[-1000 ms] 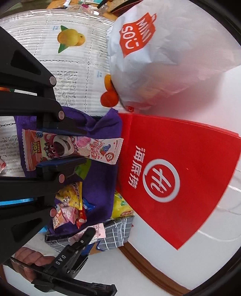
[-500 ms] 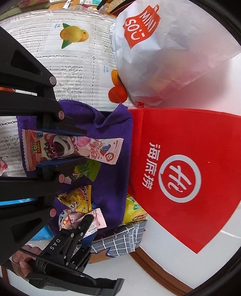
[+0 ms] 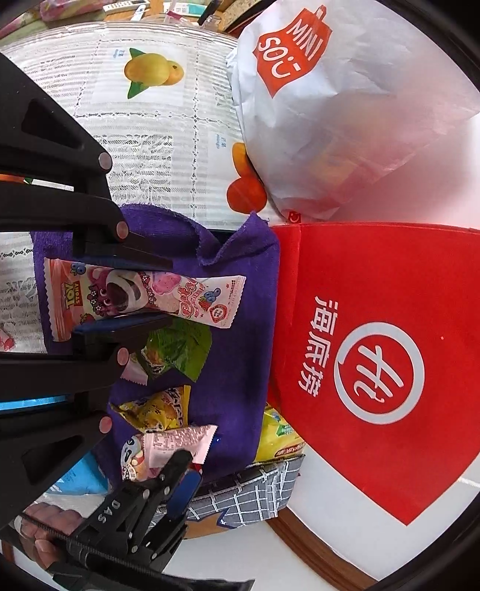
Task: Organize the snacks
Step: 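Open the right tool onto the towel while the left releases the candy stick, then move both open tools back toward the remaining snacks on the sheet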
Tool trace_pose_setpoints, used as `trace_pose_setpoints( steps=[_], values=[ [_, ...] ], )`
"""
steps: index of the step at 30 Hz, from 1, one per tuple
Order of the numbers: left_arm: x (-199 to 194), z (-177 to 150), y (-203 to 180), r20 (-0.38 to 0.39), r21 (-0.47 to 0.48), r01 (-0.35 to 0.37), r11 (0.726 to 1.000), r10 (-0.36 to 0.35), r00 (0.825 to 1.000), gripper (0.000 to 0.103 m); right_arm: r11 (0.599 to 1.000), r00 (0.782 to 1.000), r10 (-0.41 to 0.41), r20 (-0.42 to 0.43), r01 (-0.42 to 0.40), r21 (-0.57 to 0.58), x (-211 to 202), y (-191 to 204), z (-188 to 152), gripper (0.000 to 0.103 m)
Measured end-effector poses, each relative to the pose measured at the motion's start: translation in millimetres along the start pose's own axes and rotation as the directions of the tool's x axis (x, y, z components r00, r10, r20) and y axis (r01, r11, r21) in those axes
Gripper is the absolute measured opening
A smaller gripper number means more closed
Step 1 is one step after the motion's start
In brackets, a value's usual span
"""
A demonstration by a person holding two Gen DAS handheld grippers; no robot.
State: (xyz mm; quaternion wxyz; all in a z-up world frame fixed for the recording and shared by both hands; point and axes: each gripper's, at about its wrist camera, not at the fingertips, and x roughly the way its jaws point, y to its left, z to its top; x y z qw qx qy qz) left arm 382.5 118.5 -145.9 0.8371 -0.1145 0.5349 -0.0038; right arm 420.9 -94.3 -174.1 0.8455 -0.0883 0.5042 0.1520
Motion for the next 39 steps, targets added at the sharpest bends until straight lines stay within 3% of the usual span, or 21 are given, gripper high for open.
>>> trace_pose_setpoints(
  steps=[13,20,23,25,27,33,39],
  values=[
    [28.7,-1.0,11.4,-0.079,-0.067,0.002,0.998,-0.007,0.997,0.021,1.000,0.995,-0.007,0.103,0.005,0.025,-43.2,-11.3,4.0,0.038],
    [37.3,-2.1,9.5,-0.105,-0.078,0.011,0.997,-0.019,0.994,0.022,1.000,0.994,-0.007,0.109,0.004,0.031,-50.2,-12.0,5.3,0.038],
    [35.7,-1.2,10.5,-0.104,-0.079,0.033,0.996,-0.042,0.994,0.027,1.000,0.994,0.000,0.107,-0.002,0.025,-49.5,-10.3,5.9,0.038],
    [31.4,-0.3,12.2,-0.093,-0.081,0.030,0.996,-0.037,0.995,0.042,1.000,0.995,0.002,0.104,-0.003,0.017,-49.5,-6.8,5.8,0.038],
    [23.1,1.0,13.1,-0.070,-0.078,0.029,0.997,-0.034,0.997,0.050,1.000,0.995,-0.001,0.101,0.000,0.004,-49.8,-3.4,5.7,0.038],
    [-10.8,1.7,12.1,0.016,-0.052,0.056,0.997,-0.055,0.998,0.050,1.000,0.993,0.011,0.120,-0.011,-0.001,-60.0,1.9,5.0,0.038],
    [-39.1,1.4,6.6,0.084,-0.007,0.029,1.000,-0.028,0.996,0.050,1.000,0.985,-0.019,0.169,0.018,0.011,-82.9,9.2,1.5,0.038]
  ],
)
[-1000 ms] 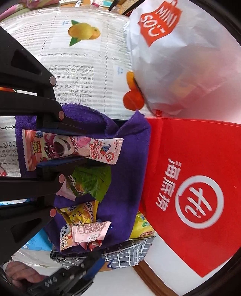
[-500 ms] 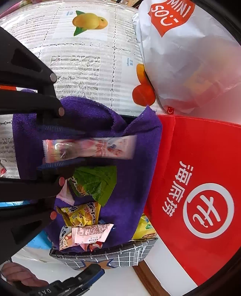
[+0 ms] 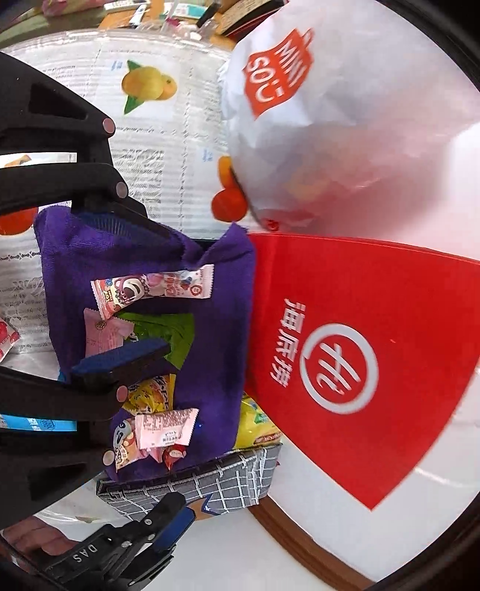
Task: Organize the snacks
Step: 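Move both open tools back toward the remaining snacks on the sheet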
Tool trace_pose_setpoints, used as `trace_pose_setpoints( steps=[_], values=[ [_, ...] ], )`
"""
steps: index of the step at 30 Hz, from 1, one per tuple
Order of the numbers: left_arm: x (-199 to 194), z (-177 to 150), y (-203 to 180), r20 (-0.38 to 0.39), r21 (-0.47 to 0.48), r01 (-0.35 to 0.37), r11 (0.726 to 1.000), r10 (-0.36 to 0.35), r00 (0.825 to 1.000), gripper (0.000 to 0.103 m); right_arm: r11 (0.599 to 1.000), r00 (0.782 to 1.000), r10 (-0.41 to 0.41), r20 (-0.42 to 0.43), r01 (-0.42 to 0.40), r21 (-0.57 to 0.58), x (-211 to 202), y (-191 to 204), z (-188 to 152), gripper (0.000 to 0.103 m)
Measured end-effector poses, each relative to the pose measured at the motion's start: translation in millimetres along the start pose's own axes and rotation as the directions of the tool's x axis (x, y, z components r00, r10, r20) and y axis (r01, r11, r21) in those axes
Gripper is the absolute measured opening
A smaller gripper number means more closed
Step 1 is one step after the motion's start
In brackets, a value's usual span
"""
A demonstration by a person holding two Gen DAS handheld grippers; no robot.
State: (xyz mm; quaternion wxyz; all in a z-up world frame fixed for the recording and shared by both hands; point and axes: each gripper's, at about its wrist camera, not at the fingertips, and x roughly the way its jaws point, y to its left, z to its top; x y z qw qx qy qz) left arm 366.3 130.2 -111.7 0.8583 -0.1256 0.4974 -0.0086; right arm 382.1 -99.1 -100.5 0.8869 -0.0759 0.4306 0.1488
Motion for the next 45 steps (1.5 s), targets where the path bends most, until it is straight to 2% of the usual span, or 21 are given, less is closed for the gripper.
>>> trace_pose_setpoints(
  steps=[9,12,19,23,28,34,40,45],
  values=[
    [-33.1,-3.0,-19.2,0.064,0.062,0.058,0.996,-0.062,0.996,0.050,0.999,0.999,0.043,-0.024,-0.043,0.029,-35.2,3.0,-27.2,0.040],
    [-56.4,-4.8,-18.2,0.114,0.062,0.080,0.995,-0.086,0.990,0.051,0.999,1.000,0.021,-0.007,-0.021,0.036,-54.8,-0.3,-37.3,0.042],
    [-90.5,-12.2,-24.9,0.159,0.069,0.100,0.993,-0.110,0.981,0.053,0.994,0.999,-0.039,0.031,0.036,0.101,-102.7,-14.4,-71.4,0.044],
    [-101.4,-20.0,-38.5,0.152,0.093,0.111,0.989,-0.124,0.981,0.053,0.993,0.999,-0.051,0.017,0.049,0.107,-125.4,-19.5,-97.6,0.044],
    [-122.9,-45.3,-49.6,0.145,0.139,0.108,0.984,-0.129,0.981,0.056,0.989,0.999,-0.040,-0.006,0.040,0.140,-138.5,-24.4,-123.1,0.044],
    [-132.4,-84.2,-38.9,0.152,0.157,0.049,0.986,-0.073,0.986,0.057,0.984,1.000,0.000,-0.029,0.005,0.175,-137.1,-18.1,-142.4,0.044],
    [-119.7,-123.1,-19.1,0.090,0.132,0.039,0.990,-0.051,0.995,0.057,0.978,0.996,0.072,-0.045,-0.061,0.201,-131.6,5.3,-161.4,0.044],
    [-113.4,-152.8,0.0,0.051,0.099,0.018,0.995,-0.023,0.998,0.057,0.982,0.992,0.111,-0.054,-0.101,0.157,-128.1,37.2,-169.3,0.044]
  ],
)
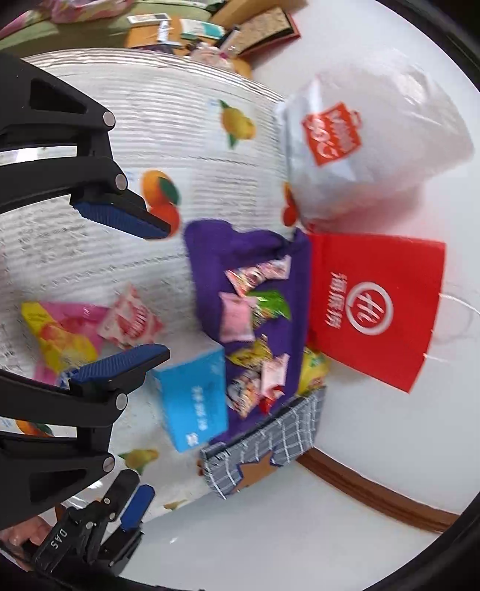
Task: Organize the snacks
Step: 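Move both open tools back toward the remaining snacks on the sheet, then grasp the pink-yellow chip bag with the right tool while the left grasps the strawberry packet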
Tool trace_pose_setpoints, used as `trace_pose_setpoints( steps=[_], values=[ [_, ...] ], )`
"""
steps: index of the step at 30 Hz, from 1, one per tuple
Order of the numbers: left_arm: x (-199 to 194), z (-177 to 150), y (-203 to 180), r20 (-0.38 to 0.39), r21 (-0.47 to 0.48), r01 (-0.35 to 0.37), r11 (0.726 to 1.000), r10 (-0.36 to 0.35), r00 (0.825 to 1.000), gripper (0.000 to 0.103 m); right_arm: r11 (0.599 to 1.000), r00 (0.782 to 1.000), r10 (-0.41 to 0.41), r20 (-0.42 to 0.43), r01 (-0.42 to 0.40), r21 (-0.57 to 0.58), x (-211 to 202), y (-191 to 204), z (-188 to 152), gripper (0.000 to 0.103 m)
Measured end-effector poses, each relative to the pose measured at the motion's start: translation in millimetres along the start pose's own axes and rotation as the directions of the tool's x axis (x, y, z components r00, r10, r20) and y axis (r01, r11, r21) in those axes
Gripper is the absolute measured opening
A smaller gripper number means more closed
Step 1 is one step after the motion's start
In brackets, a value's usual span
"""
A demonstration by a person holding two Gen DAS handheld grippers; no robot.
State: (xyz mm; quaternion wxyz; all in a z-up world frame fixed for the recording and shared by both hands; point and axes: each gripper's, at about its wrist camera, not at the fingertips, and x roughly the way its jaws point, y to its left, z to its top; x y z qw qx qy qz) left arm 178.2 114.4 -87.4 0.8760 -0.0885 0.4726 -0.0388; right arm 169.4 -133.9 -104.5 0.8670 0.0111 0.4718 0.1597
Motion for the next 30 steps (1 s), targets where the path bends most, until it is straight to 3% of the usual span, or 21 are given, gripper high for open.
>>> trace_pose_setpoints(
  steps=[10,24,27,30],
  values=[
    [-3.1,-38.0,26.3,-0.030,-0.031,-0.043,0.999,0.042,0.999,0.057,0.997,0.999,0.034,-0.010,-0.035,-0.076,10.4,48.2,-14.8,0.049],
    [7.1,-70.9,63.7,-0.082,-0.095,-0.098,0.991,0.090,0.993,0.057,0.994,0.995,0.077,-0.060,-0.081,-0.072,48.0,77.9,-36.7,0.049],
    [8.3,-74.6,67.5,-0.090,-0.105,-0.106,0.989,0.097,0.991,0.057,0.993,0.997,0.048,-0.067,-0.054,-0.103,58.3,88.0,-40.8,0.049],
    [8.7,-78.7,68.9,-0.092,-0.108,-0.111,0.988,0.102,0.991,0.057,0.987,0.998,-0.046,-0.050,0.037,-0.154,72.3,94.5,-46.7,0.052]
  ],
)
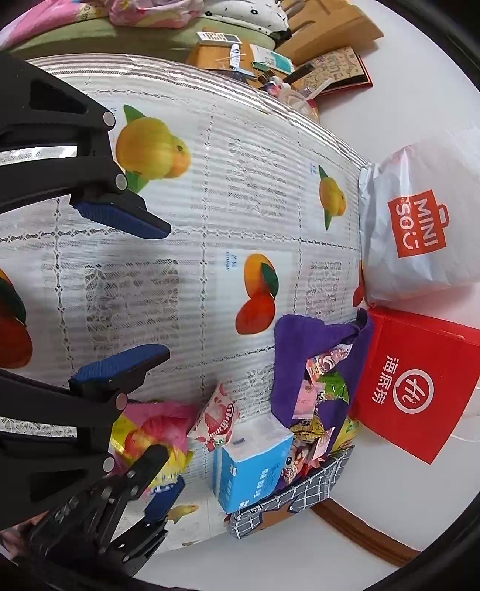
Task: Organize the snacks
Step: 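Grasp the pink-yellow chip bag with the right tool while the left grasps the strawberry packet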
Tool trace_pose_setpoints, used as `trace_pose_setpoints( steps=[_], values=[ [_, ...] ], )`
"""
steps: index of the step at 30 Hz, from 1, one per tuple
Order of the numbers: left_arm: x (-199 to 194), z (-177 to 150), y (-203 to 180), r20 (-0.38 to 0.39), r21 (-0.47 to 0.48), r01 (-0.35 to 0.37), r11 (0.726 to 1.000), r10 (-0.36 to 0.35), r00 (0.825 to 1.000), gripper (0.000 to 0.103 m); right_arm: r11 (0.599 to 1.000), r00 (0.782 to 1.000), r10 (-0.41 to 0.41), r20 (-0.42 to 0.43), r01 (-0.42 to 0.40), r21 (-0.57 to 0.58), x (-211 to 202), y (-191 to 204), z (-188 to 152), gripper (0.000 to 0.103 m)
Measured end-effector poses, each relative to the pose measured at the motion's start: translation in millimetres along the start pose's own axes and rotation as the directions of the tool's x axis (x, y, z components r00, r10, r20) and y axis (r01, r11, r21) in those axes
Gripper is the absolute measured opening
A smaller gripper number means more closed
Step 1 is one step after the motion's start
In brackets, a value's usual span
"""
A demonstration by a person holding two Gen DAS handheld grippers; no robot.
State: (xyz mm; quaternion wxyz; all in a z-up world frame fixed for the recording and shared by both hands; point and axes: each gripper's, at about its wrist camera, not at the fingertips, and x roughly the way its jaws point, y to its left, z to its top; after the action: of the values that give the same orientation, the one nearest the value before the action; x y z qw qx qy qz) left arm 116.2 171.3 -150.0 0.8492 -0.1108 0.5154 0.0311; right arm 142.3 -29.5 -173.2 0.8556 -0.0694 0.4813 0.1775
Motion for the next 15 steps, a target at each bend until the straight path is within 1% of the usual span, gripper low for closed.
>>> trace_pose_setpoints(
  steps=[2,3,5,6,8,9,13,15],
  values=[
    [1.9,-2.9,-1.0,-0.005,0.000,-0.002,1.000,0.002,1.000,0.057,0.998,0.999,-0.052,-0.010,0.052,-0.020,8.4,-1.6,-3.6,0.052],
    [2.6,-3.8,-1.7,-0.006,0.001,0.000,1.000,0.000,1.000,0.057,0.998,0.998,-0.059,-0.020,0.059,-0.020,13.9,-4.0,-6.6,0.053],
    [4.3,-4.5,-5.1,-0.004,0.009,0.005,1.000,-0.005,1.000,0.057,1.000,1.000,-0.021,-0.020,0.021,-0.004,16.3,-10.6,-10.5,0.056],
    [5.0,-4.7,-8.6,0.000,0.017,0.008,1.000,-0.008,1.000,0.057,1.000,1.000,0.006,-0.006,-0.006,0.007,14.2,-15.0,-13.8,0.054],
    [6.3,-3.9,-17.2,0.008,0.035,0.012,0.999,-0.012,1.000,0.057,0.999,0.999,0.030,0.013,-0.030,0.013,9.4,-19.2,-17.3,0.052],
    [7.9,-2.8,-23.2,0.010,0.047,0.013,0.999,-0.013,1.000,0.057,0.999,0.999,0.043,0.018,-0.043,0.011,5.7,-23.1,-20.1,0.049],
    [15.6,3.5,-49.2,0.014,0.097,0.026,0.995,-0.028,1.000,0.057,0.995,0.994,0.096,0.044,-0.097,0.023,-9.6,-40.8,-28.3,0.048],
    [21.1,9.2,-65.8,0.011,0.127,0.035,0.991,-0.037,0.999,0.057,0.995,0.993,0.098,0.059,-0.099,0.022,-17.9,-53.1,-32.2,0.048]
  ],
)
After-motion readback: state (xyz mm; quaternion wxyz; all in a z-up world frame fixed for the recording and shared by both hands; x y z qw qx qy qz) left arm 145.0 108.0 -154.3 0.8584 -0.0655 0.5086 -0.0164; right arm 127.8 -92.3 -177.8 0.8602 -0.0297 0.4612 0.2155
